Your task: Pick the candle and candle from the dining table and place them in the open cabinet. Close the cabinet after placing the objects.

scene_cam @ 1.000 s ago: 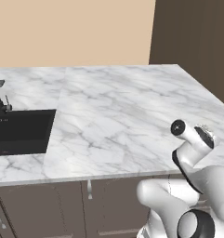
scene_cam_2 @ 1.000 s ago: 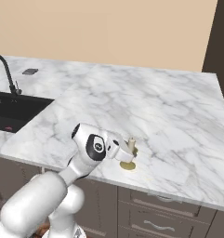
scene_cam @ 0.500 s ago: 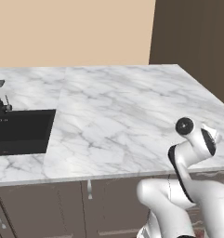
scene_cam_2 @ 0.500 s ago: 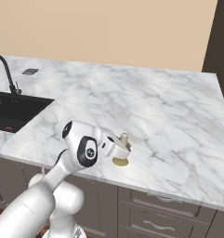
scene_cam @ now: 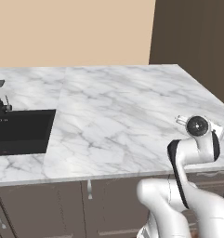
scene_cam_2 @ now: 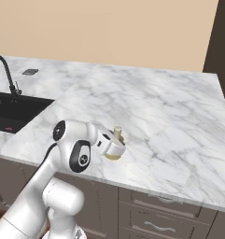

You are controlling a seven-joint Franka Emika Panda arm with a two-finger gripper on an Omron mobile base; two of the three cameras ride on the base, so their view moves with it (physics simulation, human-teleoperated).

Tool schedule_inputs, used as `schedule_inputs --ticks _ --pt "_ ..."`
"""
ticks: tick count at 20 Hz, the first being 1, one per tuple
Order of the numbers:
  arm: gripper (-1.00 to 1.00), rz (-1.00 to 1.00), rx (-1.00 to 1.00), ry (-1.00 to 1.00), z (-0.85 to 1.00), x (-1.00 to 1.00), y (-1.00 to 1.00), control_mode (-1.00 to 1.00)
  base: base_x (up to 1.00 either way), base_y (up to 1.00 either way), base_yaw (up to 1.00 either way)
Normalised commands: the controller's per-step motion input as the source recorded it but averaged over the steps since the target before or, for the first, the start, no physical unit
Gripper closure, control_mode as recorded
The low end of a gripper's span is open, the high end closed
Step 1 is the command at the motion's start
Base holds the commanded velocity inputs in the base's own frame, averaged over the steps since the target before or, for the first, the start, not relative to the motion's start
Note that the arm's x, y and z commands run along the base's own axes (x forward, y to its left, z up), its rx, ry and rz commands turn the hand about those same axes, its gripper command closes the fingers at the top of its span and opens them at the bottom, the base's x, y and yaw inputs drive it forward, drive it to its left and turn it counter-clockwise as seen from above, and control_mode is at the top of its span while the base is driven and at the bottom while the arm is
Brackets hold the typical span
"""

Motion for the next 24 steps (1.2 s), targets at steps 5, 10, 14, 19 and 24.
schedule_inputs --ticks 5,10,14,19,24 --pt "1.0 0.12 0.02 -0.21 0.37 -0.2 0.26 -1.0 0.0 0.0 0.0" --pt "1.0 0.07 0.01 -0.08 0.39 -0.19 0.27 -1.0 0.0 0.0 0.0" --pt "1.0 0.0 0.0 0.0 0.42 -0.2 0.25 -1.0 0.0 0.0 0.0" --pt "1.0 0.0 0.0 -0.01 0.29 -0.28 0.29 -1.0 0.0 0.0 0.0" --pt "1.0 -0.01 0.0 -0.1 0.09 -0.34 0.27 -1.0 0.0 0.0 0.0"
